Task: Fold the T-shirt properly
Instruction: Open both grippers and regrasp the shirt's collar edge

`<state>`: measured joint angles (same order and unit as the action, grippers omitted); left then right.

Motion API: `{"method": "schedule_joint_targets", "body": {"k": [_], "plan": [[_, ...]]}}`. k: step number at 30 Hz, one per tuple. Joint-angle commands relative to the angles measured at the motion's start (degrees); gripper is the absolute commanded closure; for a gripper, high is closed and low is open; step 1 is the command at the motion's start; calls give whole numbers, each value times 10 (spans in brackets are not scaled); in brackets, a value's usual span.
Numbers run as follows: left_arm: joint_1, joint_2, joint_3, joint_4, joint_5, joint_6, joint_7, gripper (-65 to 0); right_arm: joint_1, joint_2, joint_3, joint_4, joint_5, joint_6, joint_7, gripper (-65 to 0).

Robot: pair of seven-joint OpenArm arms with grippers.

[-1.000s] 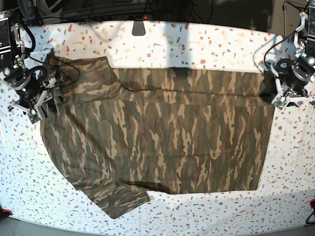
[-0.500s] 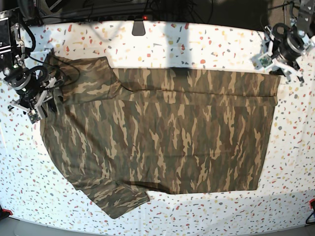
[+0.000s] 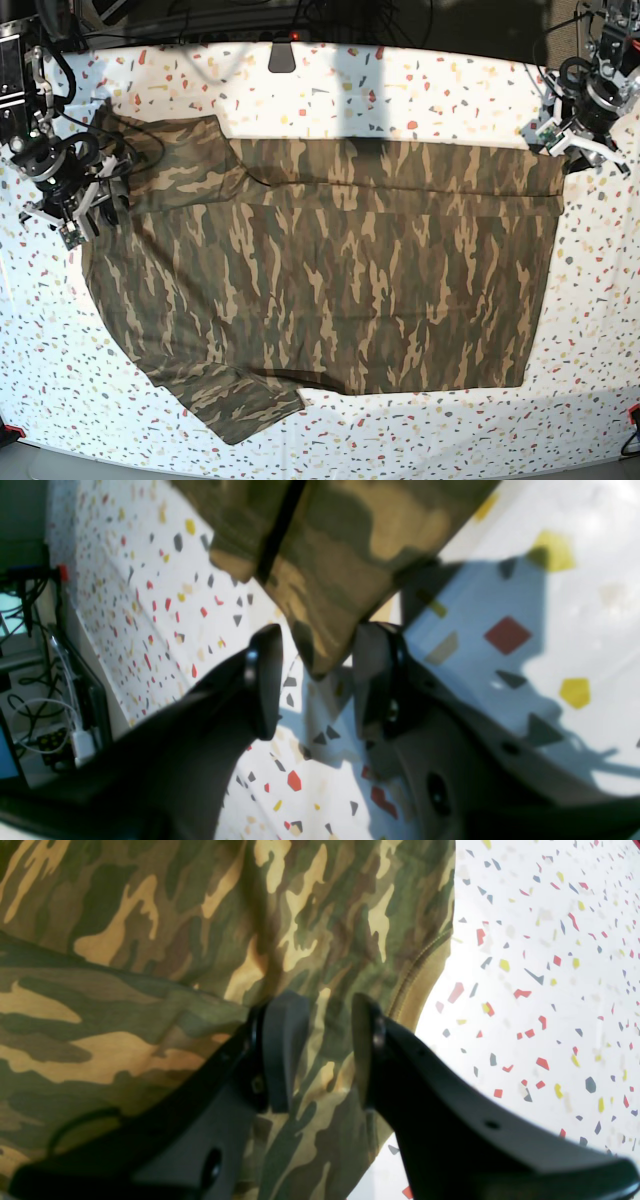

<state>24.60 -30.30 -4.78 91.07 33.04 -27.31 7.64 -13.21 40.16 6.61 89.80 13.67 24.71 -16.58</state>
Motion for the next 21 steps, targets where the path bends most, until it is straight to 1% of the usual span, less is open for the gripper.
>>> {"method": "schedule_joint_targets", "body": {"k": [1,3,4,7,9,13,17,19,21], "plan": [[2,-8,-3,0,6,-3,8,-213,7,13,7,11,3,-5,10,-200],[2,-8,-3,0,6,-4,8,-177,3,13,7,23,-1,-5,-5,-199],[3,-8,-3,0,7,-4,9,-144,-1,13,7,36,-5,-5,-15,-199],[3,-8,-3,0,6,-12,8,-1,-26,13,7,95,-45,-5,-45,-199],[3,-8,-3,0,1,-16,9,0,-48,13,7,140,-71,-5,-75,-200],[3,-8,-3,0,-16,-16,9,0,-91,13,7,221,-99,-5,-131,-200],[3,-8,-3,0,-16,-16,8,0,-127,13,7,265,-167,-5,-182,-199],[3,-8,-3,0,-16,-16,5,0,-141,13,7,266,-192,8,-194,-200],[3,-8,-3,0,-16,-16,-1,0,-158,13,7,266,-205,37,-205,-200]]}}
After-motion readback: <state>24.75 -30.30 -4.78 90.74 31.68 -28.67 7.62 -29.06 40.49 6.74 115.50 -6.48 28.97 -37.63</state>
